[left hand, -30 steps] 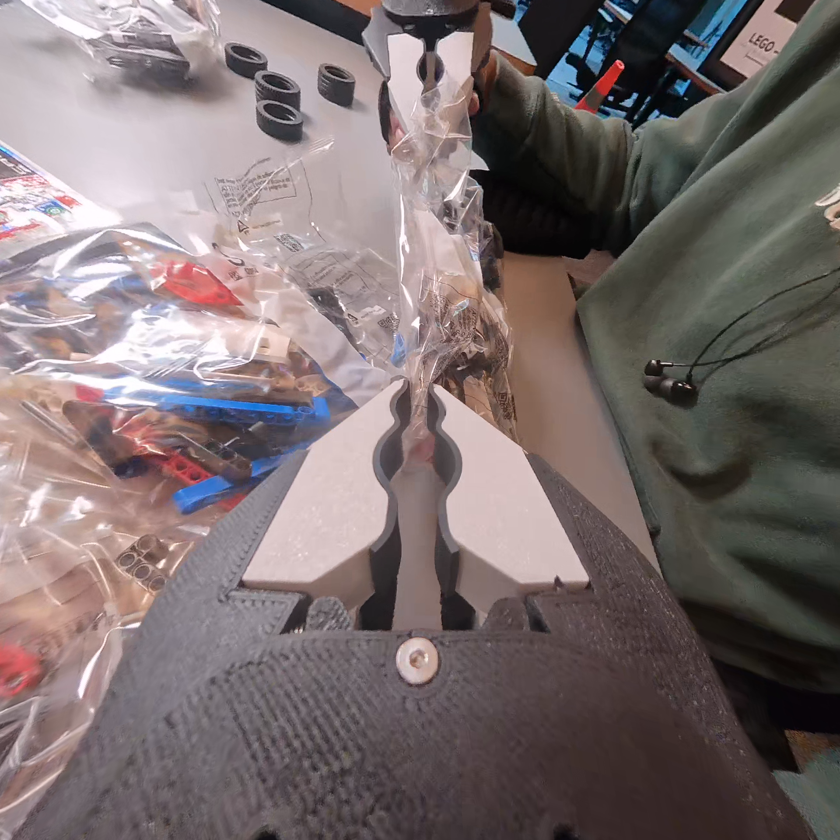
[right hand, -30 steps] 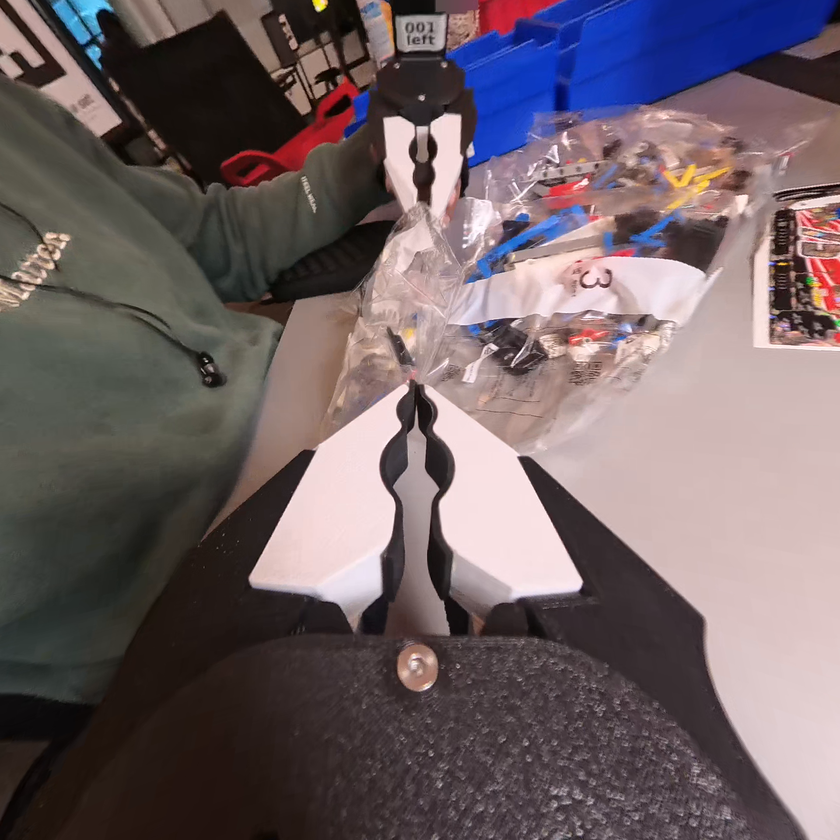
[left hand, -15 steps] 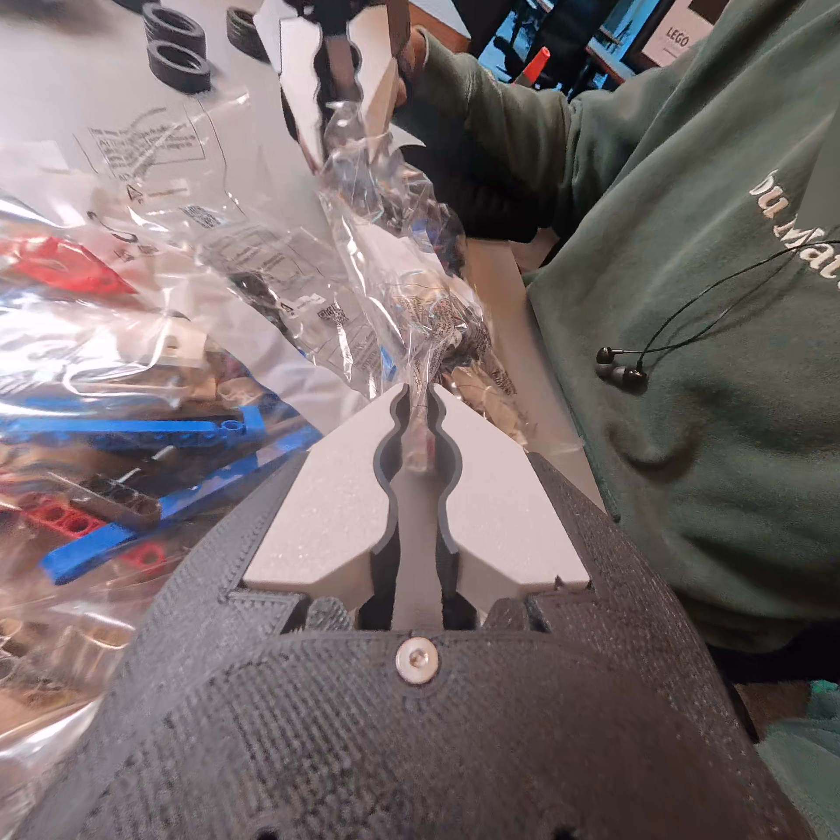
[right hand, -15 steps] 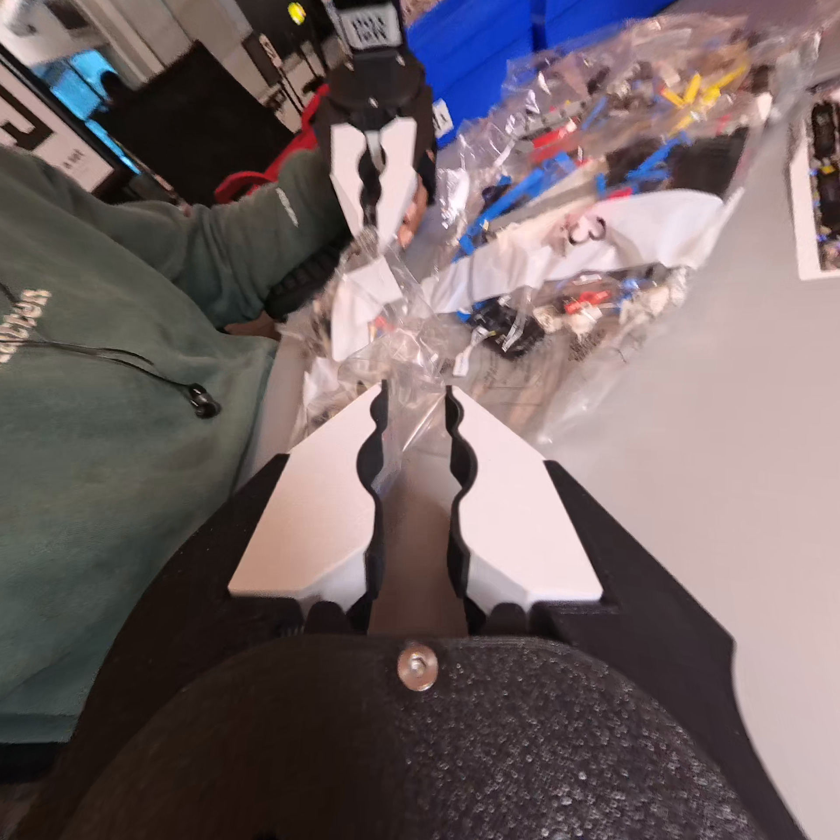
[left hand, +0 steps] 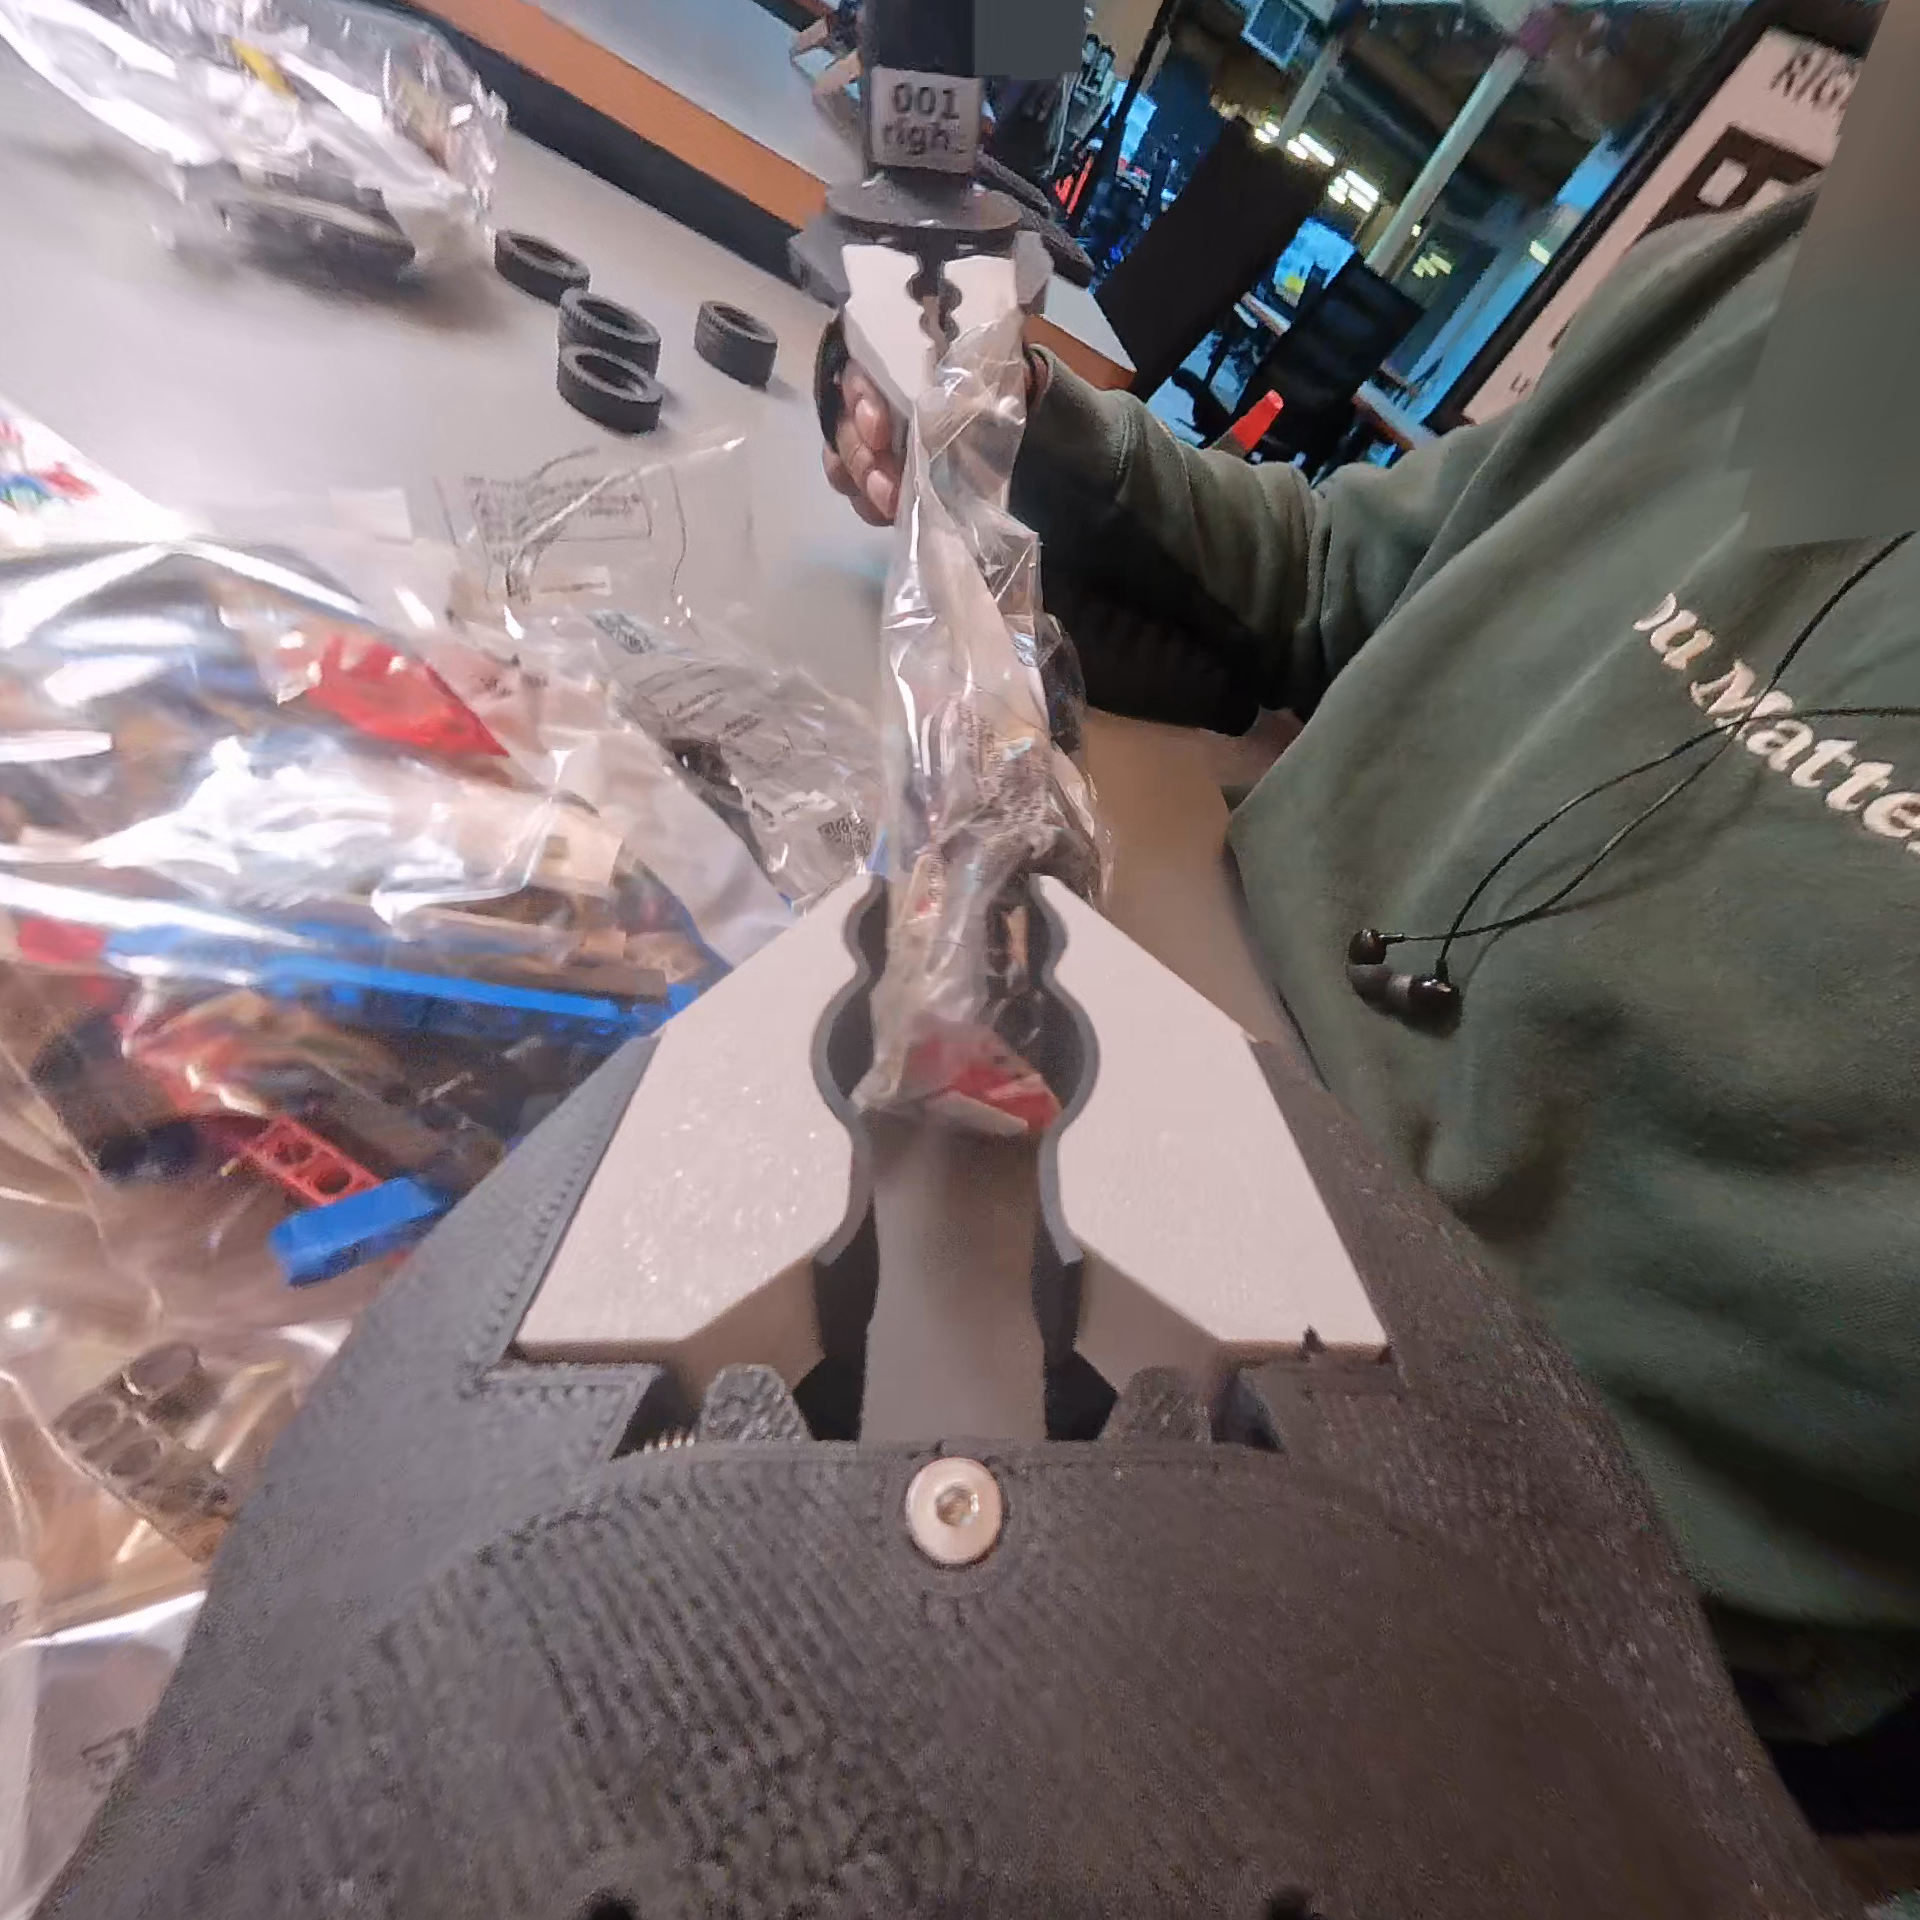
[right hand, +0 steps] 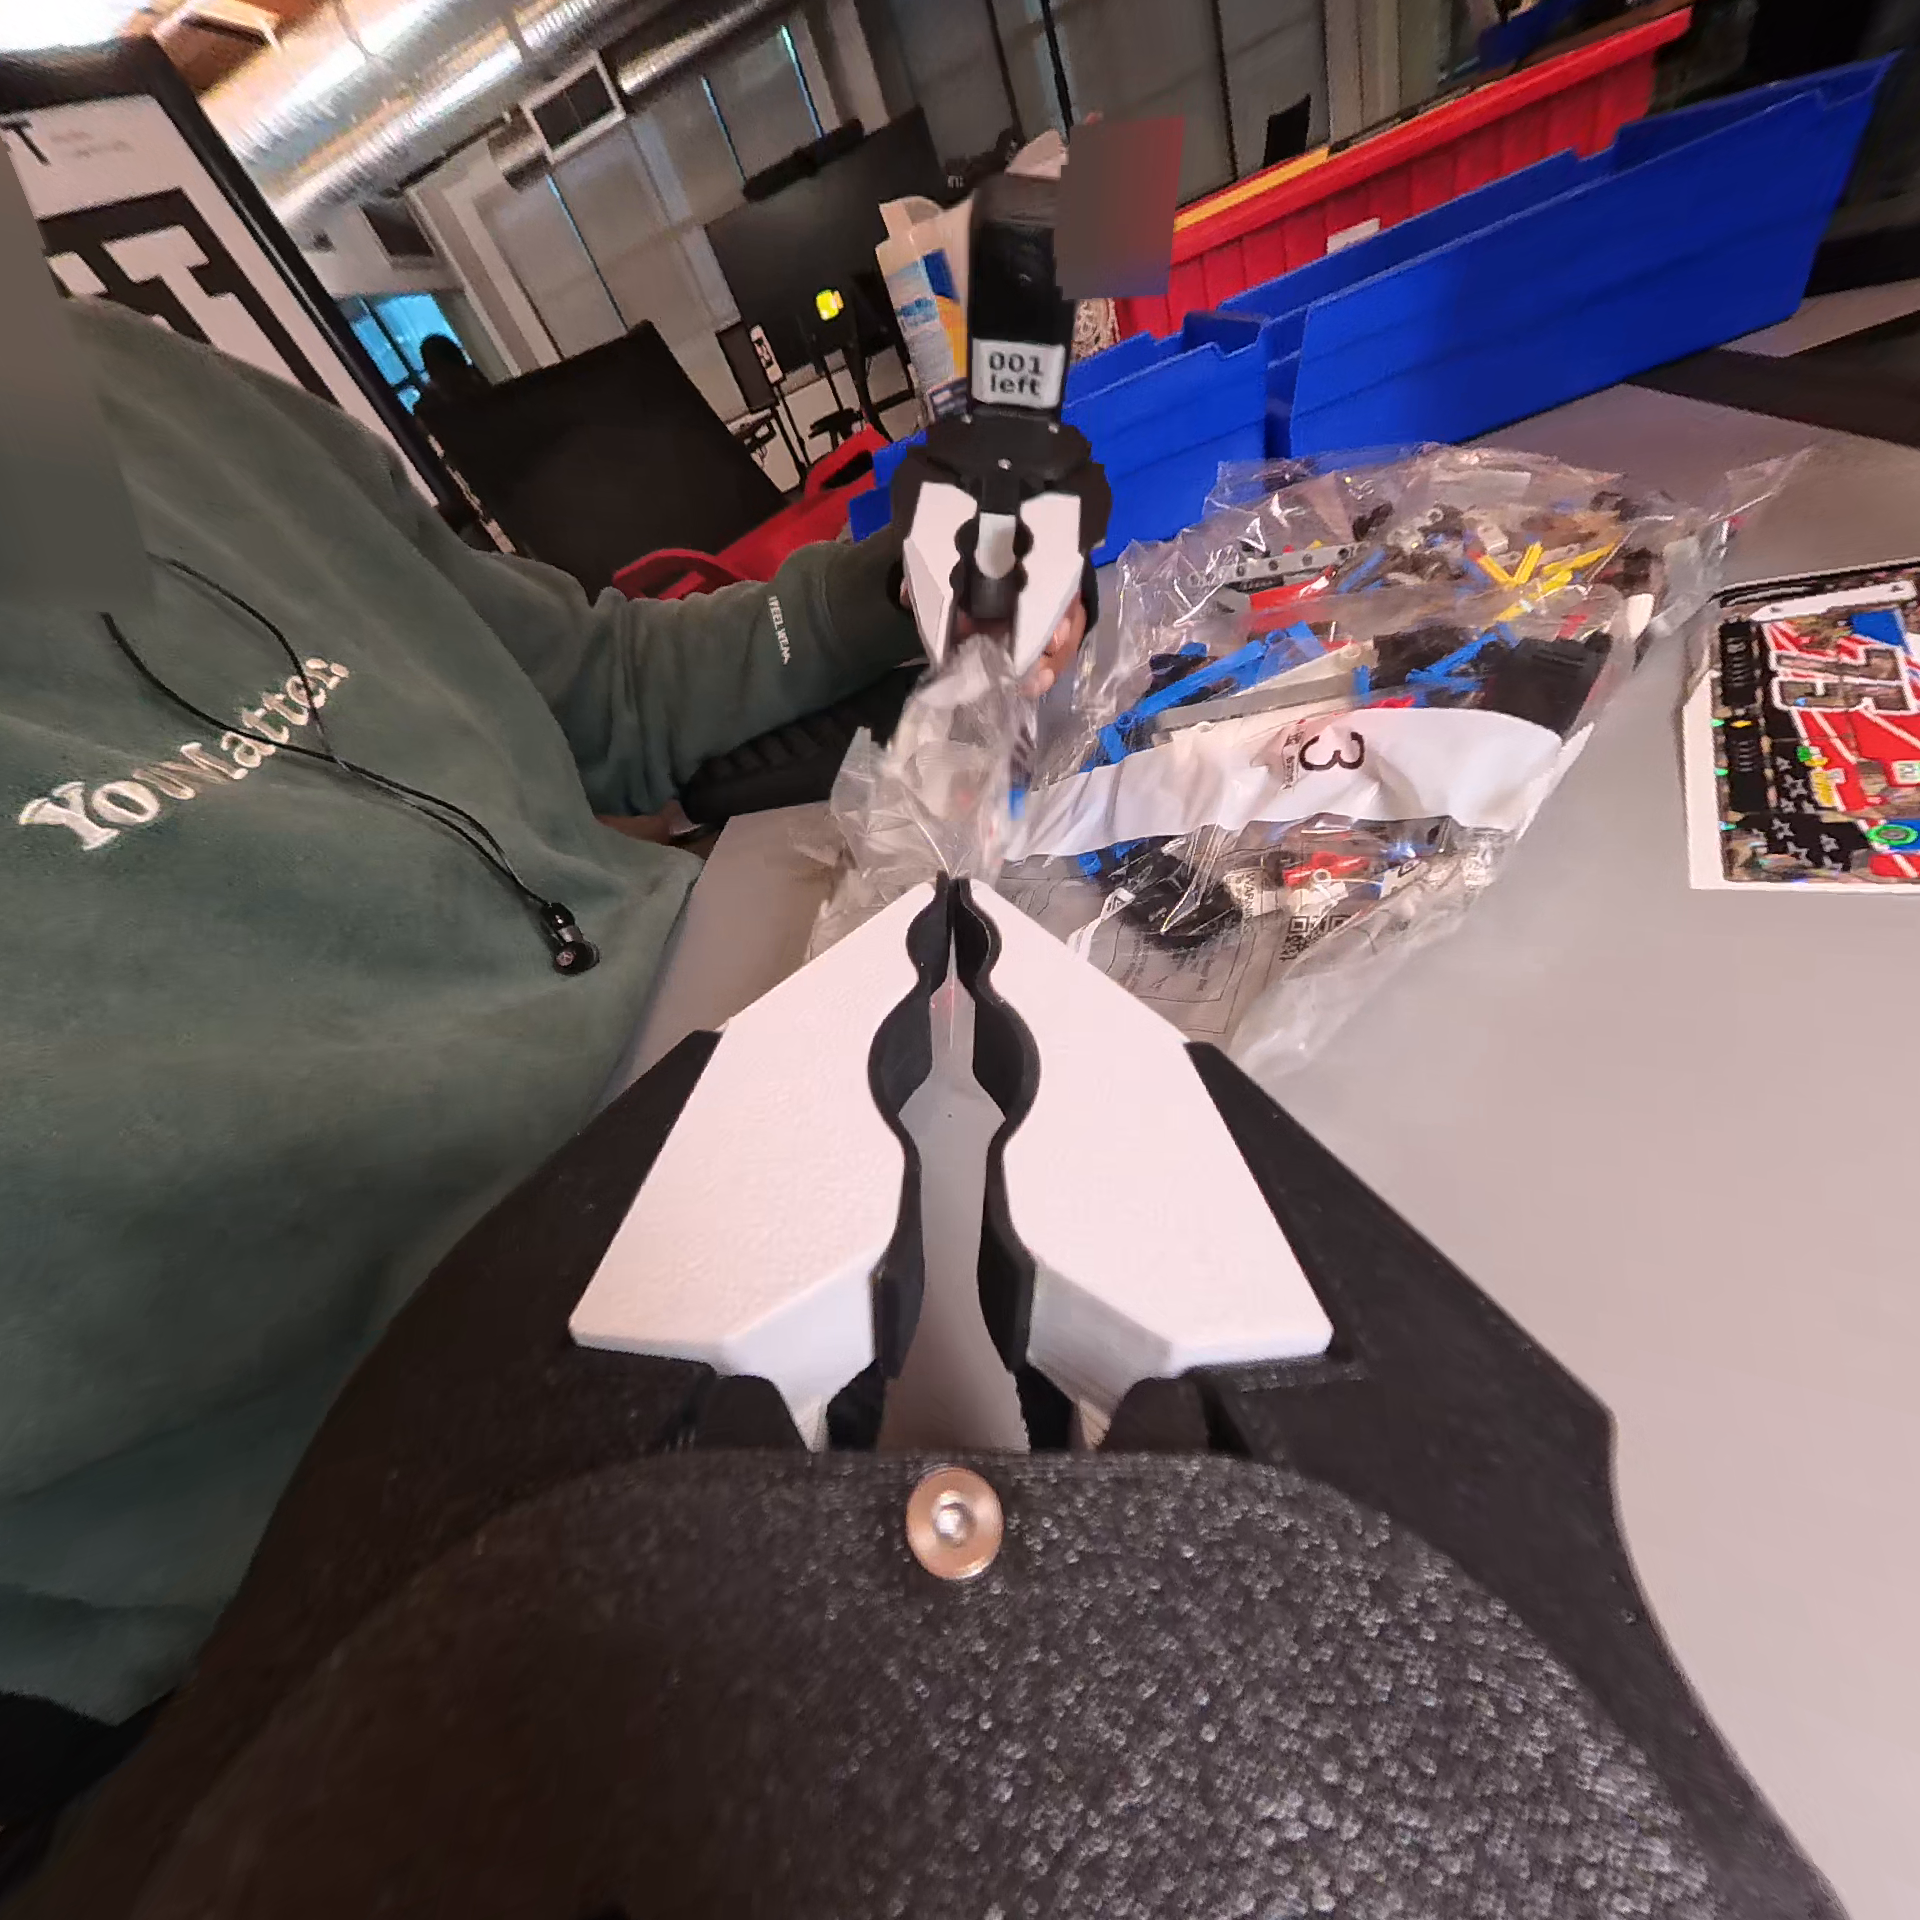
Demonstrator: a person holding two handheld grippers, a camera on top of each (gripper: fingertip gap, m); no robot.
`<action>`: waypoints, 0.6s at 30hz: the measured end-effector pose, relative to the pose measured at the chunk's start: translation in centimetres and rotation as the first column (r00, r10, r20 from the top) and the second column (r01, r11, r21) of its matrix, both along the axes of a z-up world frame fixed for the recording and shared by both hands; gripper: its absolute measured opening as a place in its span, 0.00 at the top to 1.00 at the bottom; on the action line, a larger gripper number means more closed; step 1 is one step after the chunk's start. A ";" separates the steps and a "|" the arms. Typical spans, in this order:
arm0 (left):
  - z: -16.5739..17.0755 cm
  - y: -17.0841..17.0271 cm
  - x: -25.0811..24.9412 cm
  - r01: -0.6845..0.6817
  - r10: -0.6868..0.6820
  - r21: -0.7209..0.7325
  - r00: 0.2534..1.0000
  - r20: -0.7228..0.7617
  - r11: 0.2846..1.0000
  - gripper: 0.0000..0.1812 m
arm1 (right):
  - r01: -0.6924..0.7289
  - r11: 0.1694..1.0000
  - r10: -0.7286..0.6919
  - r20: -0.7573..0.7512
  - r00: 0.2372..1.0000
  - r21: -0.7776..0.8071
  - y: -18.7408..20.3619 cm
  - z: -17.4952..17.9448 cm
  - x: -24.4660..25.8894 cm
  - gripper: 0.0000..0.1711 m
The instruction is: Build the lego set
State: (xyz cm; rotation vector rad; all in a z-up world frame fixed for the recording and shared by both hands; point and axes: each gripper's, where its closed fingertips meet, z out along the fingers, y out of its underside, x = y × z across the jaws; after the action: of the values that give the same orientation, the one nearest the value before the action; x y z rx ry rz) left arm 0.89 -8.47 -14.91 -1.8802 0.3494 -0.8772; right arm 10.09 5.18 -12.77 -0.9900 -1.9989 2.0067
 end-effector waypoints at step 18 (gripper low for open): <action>-3.2 -0.2 1.5 0.026 -0.041 -0.155 0.995 -0.094 0.988 0.69 | -0.163 0.985 0.148 -0.241 0.959 -0.047 -3.4 5.0 3.2 1.00</action>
State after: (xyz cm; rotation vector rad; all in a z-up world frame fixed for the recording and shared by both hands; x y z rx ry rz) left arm 2.39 -8.72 -18.09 -2.0701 0.3822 -0.8576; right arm 13.26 1.74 -7.79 -0.5850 -1.9462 2.1660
